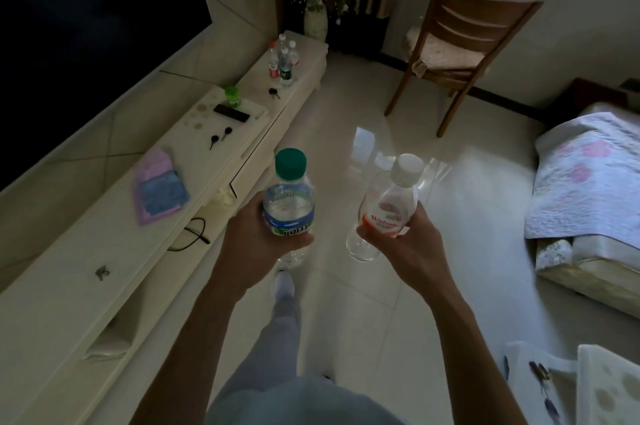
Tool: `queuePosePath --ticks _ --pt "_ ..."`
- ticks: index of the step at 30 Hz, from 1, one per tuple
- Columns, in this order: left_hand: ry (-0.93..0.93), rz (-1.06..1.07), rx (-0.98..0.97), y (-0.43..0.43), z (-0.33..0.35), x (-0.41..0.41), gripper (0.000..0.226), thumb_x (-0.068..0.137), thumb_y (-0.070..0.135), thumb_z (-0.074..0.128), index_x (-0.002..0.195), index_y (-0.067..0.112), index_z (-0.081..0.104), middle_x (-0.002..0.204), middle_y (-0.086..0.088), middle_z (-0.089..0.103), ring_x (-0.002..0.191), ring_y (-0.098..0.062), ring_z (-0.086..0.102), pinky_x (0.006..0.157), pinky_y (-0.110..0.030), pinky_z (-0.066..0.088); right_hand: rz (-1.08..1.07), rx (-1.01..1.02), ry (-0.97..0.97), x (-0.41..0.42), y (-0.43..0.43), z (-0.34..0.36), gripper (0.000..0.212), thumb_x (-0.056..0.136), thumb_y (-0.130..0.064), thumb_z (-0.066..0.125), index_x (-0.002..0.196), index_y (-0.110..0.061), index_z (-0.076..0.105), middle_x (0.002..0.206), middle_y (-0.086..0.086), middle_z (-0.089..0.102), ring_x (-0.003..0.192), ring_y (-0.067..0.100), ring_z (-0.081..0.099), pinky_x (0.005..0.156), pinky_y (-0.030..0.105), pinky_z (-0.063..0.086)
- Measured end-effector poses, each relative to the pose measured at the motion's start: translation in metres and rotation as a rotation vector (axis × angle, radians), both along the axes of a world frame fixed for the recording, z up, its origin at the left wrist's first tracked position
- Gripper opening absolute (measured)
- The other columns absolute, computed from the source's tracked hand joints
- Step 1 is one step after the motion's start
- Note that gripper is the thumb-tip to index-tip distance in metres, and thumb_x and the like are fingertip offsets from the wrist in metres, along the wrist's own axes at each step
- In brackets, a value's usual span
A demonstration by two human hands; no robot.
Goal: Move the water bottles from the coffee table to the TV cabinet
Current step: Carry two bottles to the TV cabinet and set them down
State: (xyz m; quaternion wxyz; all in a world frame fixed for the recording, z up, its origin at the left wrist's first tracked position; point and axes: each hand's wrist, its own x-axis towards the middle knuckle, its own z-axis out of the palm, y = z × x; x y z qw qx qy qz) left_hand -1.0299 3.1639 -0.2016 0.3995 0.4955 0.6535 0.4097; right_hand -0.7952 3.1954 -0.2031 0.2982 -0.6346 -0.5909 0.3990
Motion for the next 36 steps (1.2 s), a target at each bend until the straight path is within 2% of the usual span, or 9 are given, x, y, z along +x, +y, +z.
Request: queuePosePath --ticks 7,9,12,14,16,21,25,32,36 --pt "-0.032 -0.051 -0.019 0.127 -0.003 -0.033 0.084 0.046 0.048 0.084 0.120 0.016 0.058 0.108 0.003 0.070 0.102 -0.014 0.067 0.092 -0.040 0.055 -0.011 -0.015 -0.050 -0.042 0.114 0.001 0.073 0.073 -0.038 0.080 0.135 -0.019 0.046 0.128 0.000 0.063 0.102 0.011 0.058 0.091 0.030 0.048" --pt "-0.025 -0.062 -0.036 0.163 0.001 -0.045 0.080 0.050 0.039 0.088 0.120 0.016 0.058 0.107 0.003 0.070 0.101 -0.014 0.067 0.089 -0.032 0.055 -0.024 -0.006 -0.067 -0.054 0.148 0.007 0.073 0.073 -0.037 0.080 0.135 -0.019 0.046 0.128 0.001 0.063 0.103 0.012 0.058 0.092 0.031 0.049" --pt "0.000 -0.065 -0.048 0.213 0.009 -0.063 0.068 0.054 0.025 0.090 0.115 0.018 0.060 0.098 0.009 0.070 0.092 -0.005 0.066 0.075 -0.013 0.049 -0.045 0.005 -0.055 -0.071 0.193 0.016 0.074 0.074 -0.036 0.079 0.137 -0.019 0.045 0.129 0.002 0.062 0.108 0.015 0.060 0.096 0.037 0.050" --pt "0.007 -0.067 -0.046 0.240 0.013 -0.071 0.065 0.055 0.023 0.090 0.113 0.019 0.060 0.096 0.010 0.069 0.090 -0.002 0.064 0.071 -0.010 0.046 -0.047 0.015 -0.057 -0.078 0.218 0.018 0.074 0.074 -0.038 0.079 0.137 -0.020 0.045 0.128 0.000 0.063 0.108 0.014 0.060 0.094 0.034 0.049" --pt "0.003 -0.063 -0.048 0.262 0.013 -0.077 0.066 0.055 0.022 0.091 0.114 0.018 0.060 0.099 0.008 0.070 0.092 -0.006 0.065 0.074 -0.013 0.047 -0.060 0.015 -0.051 -0.082 0.238 0.018 0.073 0.074 -0.037 0.079 0.136 -0.020 0.046 0.126 -0.002 0.063 0.106 0.012 0.060 0.092 0.030 0.049" --pt "-0.007 -0.082 -0.094 0.314 0.009 -0.079 0.067 0.056 0.023 0.090 0.115 0.021 0.060 0.100 0.008 0.070 0.093 -0.007 0.066 0.076 -0.019 0.052 -0.083 0.014 -0.041 -0.083 0.290 0.014 0.073 0.074 -0.037 0.080 0.137 -0.019 0.047 0.124 -0.001 0.065 0.108 0.016 0.062 0.096 0.038 0.053" --pt "-0.008 -0.065 -0.117 0.357 0.007 -0.070 0.067 0.056 0.023 0.091 0.115 0.021 0.060 0.100 0.007 0.071 0.094 -0.008 0.067 0.081 -0.025 0.055 -0.077 0.016 -0.031 -0.078 0.341 0.008 0.072 0.074 -0.034 0.080 0.136 -0.017 0.047 0.127 0.003 0.063 0.113 0.018 0.060 0.096 0.035 0.049" --pt "-0.016 0.023 -0.118 0.464 0.005 -0.033 0.068 0.055 0.021 0.091 0.115 0.022 0.061 0.101 0.007 0.071 0.095 -0.009 0.067 0.089 -0.036 0.056 0.022 0.017 -0.007 -0.045 0.461 -0.005 0.069 0.072 -0.039 0.081 0.131 -0.022 0.050 0.114 -0.011 0.062 0.102 0.008 0.060 0.091 0.031 0.051" --pt "-0.030 0.076 -0.108 0.533 0.014 -0.001 0.071 0.052 0.022 0.092 0.116 0.022 0.060 0.105 0.007 0.071 0.098 -0.011 0.067 0.091 -0.038 0.055 0.101 0.024 0.015 -0.017 0.537 0.001 0.073 0.071 -0.039 0.081 0.134 -0.022 0.048 0.122 -0.006 0.064 0.107 0.011 0.061 0.091 0.032 0.051"
